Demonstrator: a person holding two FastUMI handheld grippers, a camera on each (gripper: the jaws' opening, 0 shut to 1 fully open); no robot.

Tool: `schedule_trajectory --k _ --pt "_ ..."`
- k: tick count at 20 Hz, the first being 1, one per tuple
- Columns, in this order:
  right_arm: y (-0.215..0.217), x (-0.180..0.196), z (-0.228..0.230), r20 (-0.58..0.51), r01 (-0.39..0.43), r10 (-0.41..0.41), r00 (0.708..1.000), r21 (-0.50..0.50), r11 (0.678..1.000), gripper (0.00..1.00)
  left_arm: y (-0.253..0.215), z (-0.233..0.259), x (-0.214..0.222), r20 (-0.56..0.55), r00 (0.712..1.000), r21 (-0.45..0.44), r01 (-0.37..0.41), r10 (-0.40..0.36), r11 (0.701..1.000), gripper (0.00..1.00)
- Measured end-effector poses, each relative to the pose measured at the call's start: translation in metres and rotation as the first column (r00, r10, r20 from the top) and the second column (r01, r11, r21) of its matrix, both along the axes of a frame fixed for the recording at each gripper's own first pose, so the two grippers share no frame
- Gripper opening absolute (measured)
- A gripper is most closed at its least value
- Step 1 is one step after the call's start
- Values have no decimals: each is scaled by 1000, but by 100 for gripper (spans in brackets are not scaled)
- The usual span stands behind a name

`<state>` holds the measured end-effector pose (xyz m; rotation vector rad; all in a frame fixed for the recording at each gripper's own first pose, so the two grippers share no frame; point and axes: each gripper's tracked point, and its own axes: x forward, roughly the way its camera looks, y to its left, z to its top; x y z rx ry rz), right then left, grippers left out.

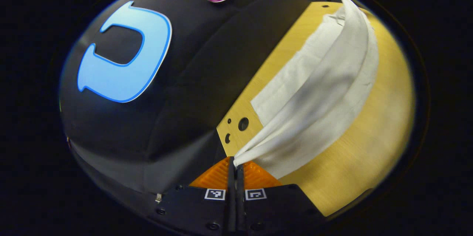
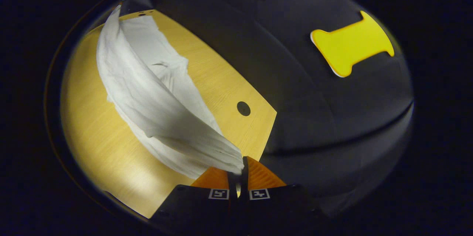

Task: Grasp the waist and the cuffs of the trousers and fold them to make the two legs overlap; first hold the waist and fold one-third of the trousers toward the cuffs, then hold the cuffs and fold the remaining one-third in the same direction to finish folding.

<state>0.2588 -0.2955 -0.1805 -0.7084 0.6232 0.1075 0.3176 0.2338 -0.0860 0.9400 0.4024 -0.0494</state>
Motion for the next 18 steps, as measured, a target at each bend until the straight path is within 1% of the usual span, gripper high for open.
schedule_trajectory --k 1,4,6,8,9,10,11,12,14,15,16,17,18 --pt "0 17 -1 14 41 -42 999 43 998 5 -2 4 23 17 1000 -42 -11 12 999 5" --pt "7 61 -12 34 106 -111 993 131 986 5 -15 -6 89 47 997 -152 -47 55 987 5" --pt "7 90 -27 33 127 -133 991 150 980 5 -26 -26 119 32 996 -188 -73 81 979 5" --pt "9 97 -46 4 158 -161 987 186 970 6 -36 -44 137 22 996 -215 -84 91 973 5" --pt "7 97 -56 -31 184 -182 983 202 962 12 -39 -49 142 24 994 -230 -96 105 968 5" --pt "3 94 -67 -71 217 -207 976 213 953 14 -39 -53 142 21 992 -248 -112 120 962 5" --pt "3 89 -75 -104 244 -225 969 245 938 25 -40 -59 140 16 990 -282 -130 140 950 6" --pt "0 87 -79 -116 270 -247 962 265 926 39 -43 -62 136 17 988 -316 -141 155 938 8" --pt "-8 74 -77 -129 317 -291 948 315 894 87 -49 -54 121 32 981 -384 -163 189 909 53" --pt "-16 68 -73 -118 346 -325 938 322 881 95 -50 -49 109 33 979 -417 -172 204 893 76" --pt "-25 58 -72 -117 374 -356 927 338 864 98 -56 -34 95 54 973 -464 -176 226 868 99" --pt "-32 47 -68 -110 395 -383 917 371 841 98 -60 -27 88 67 969 -500 -174 238 848 96" --pt "-39 38 -63 -103 414 -408 907 397 819 98 -63 -18 79 77 966 -538 -169 248 826 96"
